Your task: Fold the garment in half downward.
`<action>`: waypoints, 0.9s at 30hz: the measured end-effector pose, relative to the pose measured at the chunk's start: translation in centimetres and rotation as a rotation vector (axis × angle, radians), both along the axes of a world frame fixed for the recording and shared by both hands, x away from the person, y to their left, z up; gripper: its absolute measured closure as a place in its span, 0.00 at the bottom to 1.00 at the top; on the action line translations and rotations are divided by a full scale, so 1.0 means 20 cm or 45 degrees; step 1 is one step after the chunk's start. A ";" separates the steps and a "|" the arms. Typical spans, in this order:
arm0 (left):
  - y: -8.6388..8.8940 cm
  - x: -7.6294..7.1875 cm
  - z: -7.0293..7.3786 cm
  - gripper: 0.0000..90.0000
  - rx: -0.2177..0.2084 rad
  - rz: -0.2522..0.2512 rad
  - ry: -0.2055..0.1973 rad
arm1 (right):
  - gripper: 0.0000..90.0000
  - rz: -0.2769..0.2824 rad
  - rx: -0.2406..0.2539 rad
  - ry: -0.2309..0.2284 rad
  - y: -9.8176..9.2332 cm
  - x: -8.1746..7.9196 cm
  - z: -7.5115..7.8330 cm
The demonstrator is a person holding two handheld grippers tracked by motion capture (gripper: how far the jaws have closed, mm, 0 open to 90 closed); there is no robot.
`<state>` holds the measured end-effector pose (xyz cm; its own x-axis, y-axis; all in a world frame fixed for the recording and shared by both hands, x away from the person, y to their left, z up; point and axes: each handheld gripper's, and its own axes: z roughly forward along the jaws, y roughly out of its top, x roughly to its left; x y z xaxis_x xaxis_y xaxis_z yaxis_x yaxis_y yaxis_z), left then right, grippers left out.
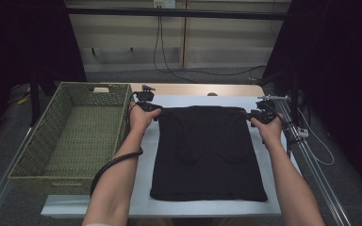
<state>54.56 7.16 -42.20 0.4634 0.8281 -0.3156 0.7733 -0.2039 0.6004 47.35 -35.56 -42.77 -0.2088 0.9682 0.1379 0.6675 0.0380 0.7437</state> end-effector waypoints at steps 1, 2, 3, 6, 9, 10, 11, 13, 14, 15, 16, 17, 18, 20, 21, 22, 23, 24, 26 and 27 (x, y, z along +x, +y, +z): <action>0.00 -0.02 0.00 0.31 -0.004 0.001 0.000 | 0.46 0.009 0.014 0.002 0.01 -0.04 0.00; 0.01 -0.05 0.00 0.29 -0.005 -0.004 0.004 | 0.44 0.011 0.024 0.006 0.02 -0.07 0.00; 0.01 -0.08 0.01 0.27 -0.011 -0.015 0.005 | 0.43 0.021 0.027 0.011 0.03 -0.11 0.00; 0.01 -0.14 0.01 0.25 -0.035 -0.030 -0.001 | 0.41 0.053 0.039 0.006 0.07 -0.21 -0.01; -0.01 -0.20 -0.01 0.22 -0.040 -0.058 0.001 | 0.38 0.085 0.026 0.013 0.11 -0.30 -0.02; -0.02 -0.22 -0.01 0.22 -0.042 -0.063 0.002 | 0.38 0.091 0.044 0.010 0.11 -0.32 -0.02; -0.02 -0.23 -0.02 0.21 -0.051 -0.065 0.004 | 0.38 0.099 0.056 0.012 0.12 -0.34 -0.03; -0.03 -0.26 -0.03 0.20 -0.062 -0.074 0.012 | 0.35 0.106 0.044 0.021 0.14 -0.39 -0.05; -0.03 -0.27 -0.04 0.19 -0.066 -0.078 0.014 | 0.34 0.116 0.042 0.025 0.15 -0.41 -0.05; -0.03 -0.28 -0.04 0.19 -0.069 -0.092 0.019 | 0.34 0.124 0.051 0.028 0.15 -0.43 -0.06; -0.04 -0.29 -0.05 0.19 -0.072 -0.102 0.020 | 0.33 0.126 0.058 0.022 0.15 -0.45 -0.07; -0.04 -0.31 -0.05 0.18 -0.065 -0.106 0.011 | 0.33 0.126 0.065 0.019 0.16 -0.47 -0.08; -0.05 -0.32 -0.05 0.18 -0.067 -0.114 0.005 | 0.32 0.132 0.067 0.014 0.16 -0.49 -0.08; -0.05 -0.34 -0.06 0.17 -0.082 -0.135 0.016 | 0.30 0.144 0.056 0.011 0.17 -0.52 -0.09; -0.06 -0.35 -0.07 0.16 -0.069 -0.142 0.011 | 0.30 0.150 0.055 0.011 0.17 -0.54 -0.09; -0.06 -0.37 -0.07 0.16 -0.066 -0.155 0.004 | 0.30 0.154 0.052 0.003 0.18 -0.56 -0.09; -0.06 -0.38 -0.08 0.16 -0.063 -0.164 0.000 | 0.30 0.160 0.063 -0.003 0.19 -0.57 -0.10; -0.06 -0.39 -0.08 0.15 -0.059 -0.174 0.001 | 0.29 0.166 0.074 -0.003 0.19 -0.59 -0.10; -0.07 -0.41 -0.09 0.14 -0.052 -0.200 -0.005 | 0.28 0.173 0.077 -0.002 0.20 -0.61 -0.10; -0.07 -0.42 -0.10 0.14 -0.048 -0.218 -0.009 | 0.27 0.179 0.076 -0.003 0.21 -0.62 -0.10</action>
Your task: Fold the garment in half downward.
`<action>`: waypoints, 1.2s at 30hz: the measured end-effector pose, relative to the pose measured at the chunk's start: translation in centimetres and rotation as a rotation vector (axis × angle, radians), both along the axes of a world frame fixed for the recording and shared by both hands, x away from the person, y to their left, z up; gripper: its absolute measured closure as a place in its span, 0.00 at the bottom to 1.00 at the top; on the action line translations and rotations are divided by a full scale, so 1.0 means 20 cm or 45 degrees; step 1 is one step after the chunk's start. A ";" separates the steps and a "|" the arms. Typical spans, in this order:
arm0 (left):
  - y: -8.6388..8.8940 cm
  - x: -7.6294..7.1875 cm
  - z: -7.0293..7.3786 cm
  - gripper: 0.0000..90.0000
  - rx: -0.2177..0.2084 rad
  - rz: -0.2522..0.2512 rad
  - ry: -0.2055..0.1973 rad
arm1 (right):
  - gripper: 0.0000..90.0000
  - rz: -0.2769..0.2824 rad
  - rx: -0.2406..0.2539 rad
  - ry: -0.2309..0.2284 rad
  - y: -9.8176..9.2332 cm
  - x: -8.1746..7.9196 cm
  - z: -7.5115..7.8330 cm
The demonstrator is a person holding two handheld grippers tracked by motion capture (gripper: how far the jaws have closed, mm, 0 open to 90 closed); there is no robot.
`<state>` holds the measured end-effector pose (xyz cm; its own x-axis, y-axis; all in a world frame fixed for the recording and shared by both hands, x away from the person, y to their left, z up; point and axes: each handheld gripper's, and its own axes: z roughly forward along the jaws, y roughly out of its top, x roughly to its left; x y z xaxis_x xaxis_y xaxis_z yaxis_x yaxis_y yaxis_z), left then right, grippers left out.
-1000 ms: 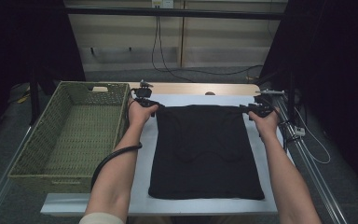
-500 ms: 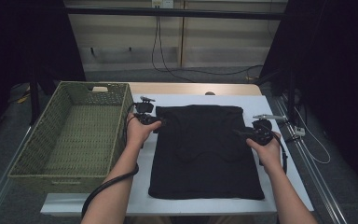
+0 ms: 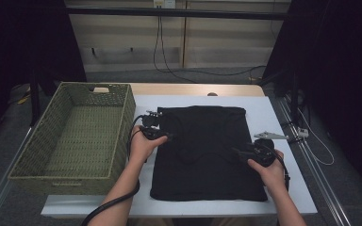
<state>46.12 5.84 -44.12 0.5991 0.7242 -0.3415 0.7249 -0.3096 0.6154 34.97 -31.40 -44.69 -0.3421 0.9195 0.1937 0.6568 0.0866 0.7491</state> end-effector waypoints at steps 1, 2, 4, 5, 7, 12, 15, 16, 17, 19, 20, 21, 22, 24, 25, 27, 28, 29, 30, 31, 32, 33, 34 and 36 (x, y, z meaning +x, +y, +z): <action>0.00 -0.01 -0.01 0.14 -0.004 -0.014 0.003 | 0.26 0.007 0.001 -0.004 0.00 -0.01 0.00; 0.00 -0.02 -0.01 0.13 -0.008 -0.025 0.004 | 0.24 0.013 0.010 -0.008 0.01 -0.02 0.00; 0.00 -0.05 -0.01 0.13 -0.009 -0.051 -0.010 | 0.24 0.022 0.024 -0.010 0.01 -0.04 -0.01; -0.01 -0.06 -0.01 0.13 -0.013 -0.063 -0.012 | 0.24 0.023 0.019 -0.015 0.01 -0.05 -0.01; -0.01 -0.09 -0.01 0.12 -0.018 -0.098 -0.035 | 0.23 0.036 0.004 -0.018 0.02 -0.06 -0.02; -0.02 -0.13 -0.03 0.12 -0.009 -0.136 -0.053 | 0.17 0.017 0.019 -0.037 0.02 -0.07 0.01; -0.02 -0.13 -0.02 0.12 -0.009 -0.138 -0.078 | 0.21 -0.022 0.026 -0.045 0.01 -0.08 0.02; -0.02 -0.13 -0.03 0.11 -0.017 -0.139 -0.072 | 0.26 -0.030 0.039 -0.048 0.01 -0.08 0.02; -0.02 -0.14 -0.03 0.11 -0.018 -0.143 -0.076 | 0.31 -0.025 0.055 -0.053 0.00 -0.08 0.02; -0.02 -0.14 -0.03 0.12 -0.019 -0.145 -0.079 | 0.34 -0.034 0.054 -0.050 0.00 -0.09 0.02; -0.02 -0.14 -0.03 0.12 -0.021 -0.138 -0.085 | 0.38 -0.033 0.051 -0.049 0.01 -0.08 0.02; -0.02 -0.14 -0.02 0.12 -0.023 -0.135 -0.091 | 0.43 -0.023 0.044 -0.048 0.01 -0.08 0.02; -0.01 -0.14 -0.02 0.12 -0.029 -0.140 -0.087 | 0.45 -0.031 0.030 -0.057 0.02 -0.08 0.02; -0.01 -0.15 -0.01 0.12 -0.038 -0.133 -0.093 | 0.52 -0.044 -0.007 -0.076 0.03 -0.08 0.02; -0.01 -0.15 0.00 0.12 -0.046 -0.138 -0.096 | 0.55 -0.033 -0.003 -0.072 0.03 -0.08 0.02; -0.01 -0.16 0.01 0.12 -0.049 -0.148 -0.103 | 0.61 -0.017 -0.011 -0.063 0.04 -0.08 0.02; -0.02 -0.16 0.02 0.12 -0.055 -0.143 -0.110 | 0.63 0.004 -0.017 -0.065 0.04 -0.08 0.02; -0.01 -0.16 0.02 0.13 -0.061 -0.147 -0.110 | 0.62 0.015 -0.021 -0.063 0.04 -0.09 0.02; -0.02 -0.16 0.03 0.13 -0.061 -0.157 -0.115 | 0.63 0.022 -0.016 -0.067 0.05 -0.09 0.02; -0.02 -0.17 0.03 0.13 -0.061 -0.156 -0.124 | 0.64 0.028 -0.011 -0.067 0.05 -0.09 0.03; -0.02 -0.17 0.04 0.14 -0.066 -0.167 -0.121 | 0.65 0.034 -0.008 -0.065 0.06 -0.09 0.03; -0.03 -0.17 0.04 0.14 -0.080 -0.169 -0.112 | 0.68 0.041 -0.003 -0.059 0.06 -0.10 0.03; -0.03 -0.18 0.04 0.16 -0.083 -0.184 -0.113 | 0.70 0.047 -0.005 -0.044 0.07 -0.10 0.02; -0.05 -0.19 0.04 0.21 -0.094 -0.210 -0.118 | 0.73 0.052 -0.036 -0.009 0.09 -0.10 0.01</action>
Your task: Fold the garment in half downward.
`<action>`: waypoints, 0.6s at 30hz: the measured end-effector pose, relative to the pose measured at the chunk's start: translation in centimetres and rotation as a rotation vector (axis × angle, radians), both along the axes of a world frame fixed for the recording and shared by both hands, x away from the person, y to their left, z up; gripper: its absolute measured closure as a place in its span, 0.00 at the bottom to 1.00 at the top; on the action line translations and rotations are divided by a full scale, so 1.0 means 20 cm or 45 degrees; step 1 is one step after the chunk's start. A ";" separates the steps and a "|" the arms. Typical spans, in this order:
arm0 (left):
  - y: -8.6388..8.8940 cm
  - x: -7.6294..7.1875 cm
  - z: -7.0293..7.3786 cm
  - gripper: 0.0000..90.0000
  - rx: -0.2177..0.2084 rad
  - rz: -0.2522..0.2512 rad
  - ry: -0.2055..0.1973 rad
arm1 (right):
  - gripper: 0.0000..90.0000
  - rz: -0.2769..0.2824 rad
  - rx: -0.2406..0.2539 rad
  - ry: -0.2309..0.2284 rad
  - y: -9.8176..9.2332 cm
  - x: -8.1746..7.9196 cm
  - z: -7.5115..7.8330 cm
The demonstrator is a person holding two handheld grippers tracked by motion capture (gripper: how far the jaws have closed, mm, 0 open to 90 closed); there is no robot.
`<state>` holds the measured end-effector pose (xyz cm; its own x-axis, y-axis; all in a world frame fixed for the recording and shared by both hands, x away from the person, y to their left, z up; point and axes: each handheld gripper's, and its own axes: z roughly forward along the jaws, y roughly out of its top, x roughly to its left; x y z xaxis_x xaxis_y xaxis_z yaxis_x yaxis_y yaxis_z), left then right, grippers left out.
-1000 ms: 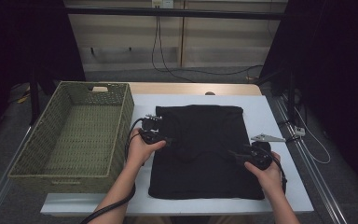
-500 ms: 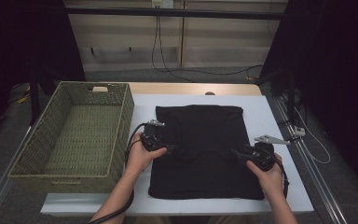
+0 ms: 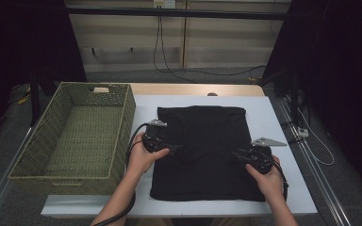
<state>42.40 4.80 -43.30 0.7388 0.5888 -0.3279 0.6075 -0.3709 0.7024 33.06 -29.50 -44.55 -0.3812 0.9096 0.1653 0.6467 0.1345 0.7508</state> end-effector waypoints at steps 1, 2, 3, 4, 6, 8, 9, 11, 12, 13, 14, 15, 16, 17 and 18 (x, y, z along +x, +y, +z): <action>-0.01 -0.01 0.00 0.23 -0.008 -0.019 -0.007 | 0.77 0.007 -0.026 0.013 0.01 0.00 -0.01; -0.02 -0.01 0.00 0.26 -0.010 -0.044 -0.005 | 0.79 0.014 -0.041 0.021 0.02 0.00 -0.02; -0.03 -0.01 0.00 0.29 -0.011 -0.061 -0.004 | 0.82 0.012 -0.053 0.030 0.02 0.00 -0.03; -0.04 -0.02 0.00 0.32 -0.008 -0.076 -0.012 | 0.85 0.010 -0.064 0.028 0.02 0.00 -0.04; -0.06 -0.02 -0.01 0.39 -0.012 -0.089 -0.010 | 0.88 0.000 -0.057 0.032 0.02 0.00 -0.04; -0.07 -0.03 -0.01 0.47 -0.002 -0.116 -0.009 | 0.89 -0.006 -0.051 0.031 0.01 0.00 -0.05; -0.08 -0.03 -0.02 0.52 0.007 -0.124 -0.013 | 0.89 -0.006 -0.050 0.027 0.01 0.00 -0.05; -0.08 -0.03 -0.03 0.58 0.007 -0.128 0.006 | 0.89 -0.012 -0.043 0.028 0.01 0.00 -0.05; -0.09 -0.03 -0.03 0.60 0.013 -0.134 0.013 | 0.88 -0.010 -0.041 0.027 0.01 0.00 -0.05; -0.09 -0.03 -0.04 0.63 0.014 -0.145 0.019 | 0.86 -0.012 -0.034 0.028 0.01 -0.01 -0.05; -0.09 -0.03 -0.04 0.66 0.015 -0.149 0.017 | 0.84 -0.017 -0.025 0.027 0.01 -0.01 -0.04; -0.09 -0.03 -0.04 0.69 0.013 -0.158 0.024 | 0.83 -0.015 -0.020 0.023 0.00 0.00 -0.04; -0.10 -0.03 -0.04 0.72 0.014 -0.162 0.033 | 0.83 -0.016 -0.025 0.022 0.00 0.00 -0.04; -0.10 -0.03 -0.05 0.74 0.017 -0.166 0.041 | 0.83 -0.009 -0.038 0.026 0.00 0.00 -0.04; -0.10 -0.03 -0.05 0.78 0.023 -0.176 0.050 | 0.84 -0.007 -0.049 0.034 0.00 0.00 -0.04</action>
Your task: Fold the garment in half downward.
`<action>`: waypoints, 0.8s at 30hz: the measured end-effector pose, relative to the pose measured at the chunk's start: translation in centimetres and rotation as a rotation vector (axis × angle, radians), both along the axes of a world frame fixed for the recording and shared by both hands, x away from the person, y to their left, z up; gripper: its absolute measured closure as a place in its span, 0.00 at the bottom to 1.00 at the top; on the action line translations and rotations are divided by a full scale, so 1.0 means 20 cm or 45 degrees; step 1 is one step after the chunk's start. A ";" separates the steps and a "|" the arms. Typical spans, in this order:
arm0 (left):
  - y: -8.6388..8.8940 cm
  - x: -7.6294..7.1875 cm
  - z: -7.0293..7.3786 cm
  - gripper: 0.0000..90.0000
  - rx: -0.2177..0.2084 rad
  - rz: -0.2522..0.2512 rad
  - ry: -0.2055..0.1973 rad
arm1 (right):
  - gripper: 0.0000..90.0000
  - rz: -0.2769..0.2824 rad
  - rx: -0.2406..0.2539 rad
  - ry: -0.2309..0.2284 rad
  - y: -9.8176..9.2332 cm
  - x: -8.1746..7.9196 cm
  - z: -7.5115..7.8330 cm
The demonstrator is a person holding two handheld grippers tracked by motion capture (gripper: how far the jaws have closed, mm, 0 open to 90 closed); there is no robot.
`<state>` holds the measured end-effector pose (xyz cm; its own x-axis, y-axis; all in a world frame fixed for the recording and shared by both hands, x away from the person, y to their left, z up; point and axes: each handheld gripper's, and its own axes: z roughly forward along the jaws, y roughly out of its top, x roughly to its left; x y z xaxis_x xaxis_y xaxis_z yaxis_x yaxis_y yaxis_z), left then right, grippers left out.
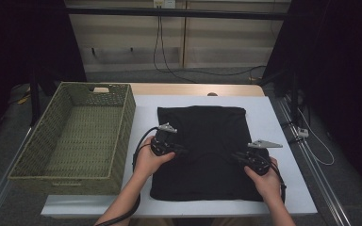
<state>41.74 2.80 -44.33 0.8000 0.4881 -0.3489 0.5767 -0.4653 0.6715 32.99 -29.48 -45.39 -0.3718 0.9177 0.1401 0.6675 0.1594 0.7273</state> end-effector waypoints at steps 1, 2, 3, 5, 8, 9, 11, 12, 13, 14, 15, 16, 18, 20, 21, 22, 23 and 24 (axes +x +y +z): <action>0.00 0.00 -0.01 0.81 0.006 -0.004 0.005 | 0.85 -0.004 0.006 -0.007 0.00 0.00 -0.01; -0.01 0.00 -0.01 0.83 0.019 -0.011 0.012 | 0.86 -0.008 0.016 -0.009 -0.01 0.00 -0.01; -0.01 0.00 -0.02 0.86 0.033 -0.023 0.014 | 0.88 -0.008 0.026 -0.007 -0.01 0.00 -0.01; -0.01 -0.01 -0.03 0.90 0.038 -0.026 0.020 | 0.90 -0.006 0.024 -0.010 -0.02 0.00 -0.01; 0.00 -0.01 -0.02 0.94 0.029 -0.022 0.020 | 0.93 -0.006 0.046 -0.012 -0.03 0.00 -0.01; 0.00 -0.01 -0.02 0.94 0.020 -0.019 0.017 | 0.94 -0.006 0.055 -0.011 -0.03 0.00 -0.01; 0.02 -0.02 0.00 0.94 -0.005 -0.019 0.011 | 0.94 -0.003 0.070 -0.014 -0.05 -0.01 0.00; 0.02 -0.02 0.00 0.94 -0.005 -0.019 0.011 | 0.94 -0.003 0.083 -0.013 -0.06 -0.01 0.00; 0.04 -0.02 0.02 0.94 -0.034 -0.010 0.024 | 0.94 -0.004 0.105 -0.016 -0.07 -0.01 0.01; 0.04 -0.02 0.03 0.94 -0.048 0.000 0.029 | 0.94 -0.004 0.121 -0.021 -0.08 -0.02 0.02; 0.05 -0.02 0.04 0.94 -0.053 -0.004 0.026 | 0.94 -0.004 0.135 -0.028 -0.09 -0.03 0.03; 0.06 -0.02 0.05 0.94 -0.063 -0.002 0.026 | 0.94 -0.003 0.148 -0.033 -0.10 -0.03 0.04; 0.06 -0.03 0.06 0.94 -0.086 0.003 0.025 | 0.94 -0.011 0.166 -0.048 -0.12 -0.04 0.05; 0.06 -0.03 0.08 0.95 -0.099 0.001 0.016 | 0.94 -0.011 0.187 -0.056 -0.13 -0.05 0.06; 0.05 -0.04 0.09 0.95 -0.105 -0.002 0.010 | 0.94 -0.015 0.190 -0.061 -0.14 -0.06 0.07; 0.05 -0.04 0.09 0.95 -0.099 0.004 0.002 | 0.94 -0.015 0.188 -0.070 -0.14 -0.06 0.08; 0.05 -0.04 0.10 0.95 -0.111 -0.004 0.007 | 0.94 -0.013 0.193 -0.075 -0.14 -0.06 0.08; 0.06 -0.04 0.11 0.95 -0.116 -0.006 0.010 | 0.94 -0.016 0.195 -0.076 -0.14 -0.07 0.09</action>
